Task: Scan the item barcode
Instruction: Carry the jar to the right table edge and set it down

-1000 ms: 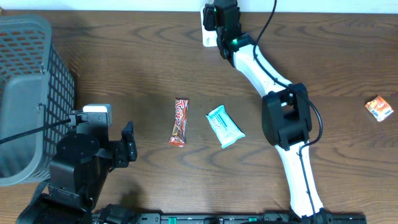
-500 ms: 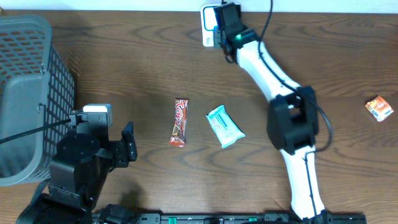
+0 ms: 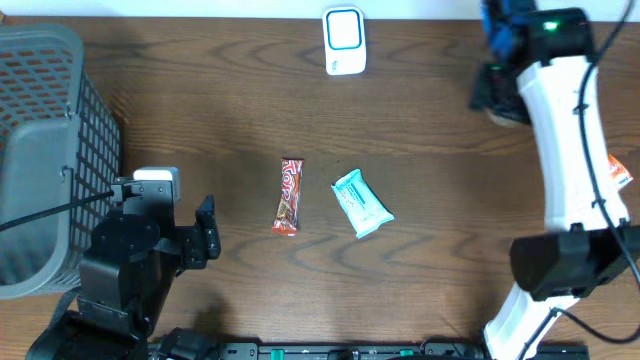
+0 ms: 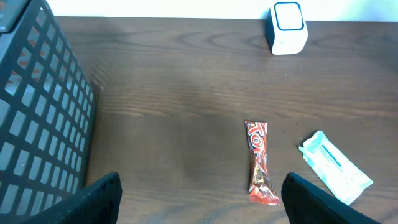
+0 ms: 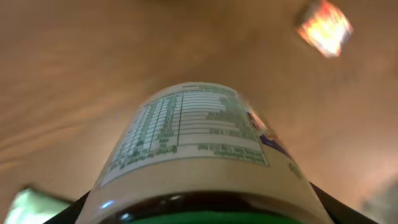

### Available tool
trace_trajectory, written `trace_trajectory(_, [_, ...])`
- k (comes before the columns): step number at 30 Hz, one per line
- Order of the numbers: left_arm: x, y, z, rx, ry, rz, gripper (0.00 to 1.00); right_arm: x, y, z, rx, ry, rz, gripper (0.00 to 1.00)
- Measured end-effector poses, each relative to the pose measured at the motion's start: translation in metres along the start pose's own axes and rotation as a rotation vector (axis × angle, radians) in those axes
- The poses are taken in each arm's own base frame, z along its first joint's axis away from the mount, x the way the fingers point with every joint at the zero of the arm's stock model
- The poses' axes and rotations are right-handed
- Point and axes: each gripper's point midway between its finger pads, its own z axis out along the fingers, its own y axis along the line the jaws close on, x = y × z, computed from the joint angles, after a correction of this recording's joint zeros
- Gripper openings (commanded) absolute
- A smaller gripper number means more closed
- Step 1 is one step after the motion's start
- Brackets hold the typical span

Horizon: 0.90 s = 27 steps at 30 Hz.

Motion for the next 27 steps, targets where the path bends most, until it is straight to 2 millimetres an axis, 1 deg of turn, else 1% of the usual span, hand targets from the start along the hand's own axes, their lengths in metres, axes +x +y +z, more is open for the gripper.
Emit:
trace_trajectory(1, [0.0, 0.0, 0.0, 0.0, 0.0, 0.0, 0.83, 0.0, -0.008, 0.01, 0.018, 0.03, 0.022, 0.62])
trace_trajectory(2, [0.0, 0.0, 0.0, 0.0, 0.0, 0.0, 0.83, -0.002, -0.022, 0.025, 0.039, 0.067, 0.062, 0.62])
trace_trajectory(3, [0.0, 0.0, 0.0, 0.0, 0.0, 0.0, 0.83, -0.003, -0.028, 0.032, 0.047, 0.081, 0.082, 0.63])
trace_trajectory(5, [0.0, 0.0, 0.0, 0.0, 0.0, 0.0, 0.83, -0.008, -0.049, 0.052, 0.061, 0.109, 0.152, 0.63])
trace_trajectory(6, [0.0, 0.0, 0.0, 0.0, 0.0, 0.0, 0.83, -0.01, -0.062, 0.062, 0.071, 0.123, 0.191, 0.64])
trace_trajectory(9, [0.0, 0.0, 0.0, 0.0, 0.0, 0.0, 0.82, -0.017, -0.097, 0.091, 0.09, 0.136, 0.299, 0.62])
trace_trajectory(11, [0.0, 0.0, 0.0, 0.0, 0.0, 0.0, 0.83, -0.017, -0.119, 0.116, 0.093, 0.151, 0.376, 0.6])
trace_trajectory(15, [0.0, 0.0, 0.0, 0.0, 0.0, 0.0, 0.83, -0.008, -0.142, 0.154, 0.06, 0.19, 0.481, 0.59])
trace_trajectory(16, [0.0, 0.0, 0.0, 0.0, 0.0, 0.0, 0.83, -0.005, -0.146, 0.16, 0.051, 0.201, 0.499, 0.6])
trace_trajectory(19, [0.0, 0.0, 0.0, 0.0, 0.0, 0.0, 0.83, 0.001, -0.155, 0.179, 0.025, 0.212, 0.551, 0.67])
trace_trajectory(22, [0.0, 0.0, 0.0, 0.0, 0.0, 0.0, 0.83, -0.004, -0.164, 0.194, 0.005, 0.178, 0.578, 0.78])
trace_trajectory(26, [0.0, 0.0, 0.0, 0.0, 0.0, 0.0, 0.83, -0.01, -0.175, 0.207, -0.006, 0.131, 0.591, 0.78])
trace_trajectory(27, [0.0, 0.0, 0.0, 0.0, 0.0, 0.0, 0.83, -0.009, -0.178, 0.211, -0.006, 0.129, 0.596, 0.77])
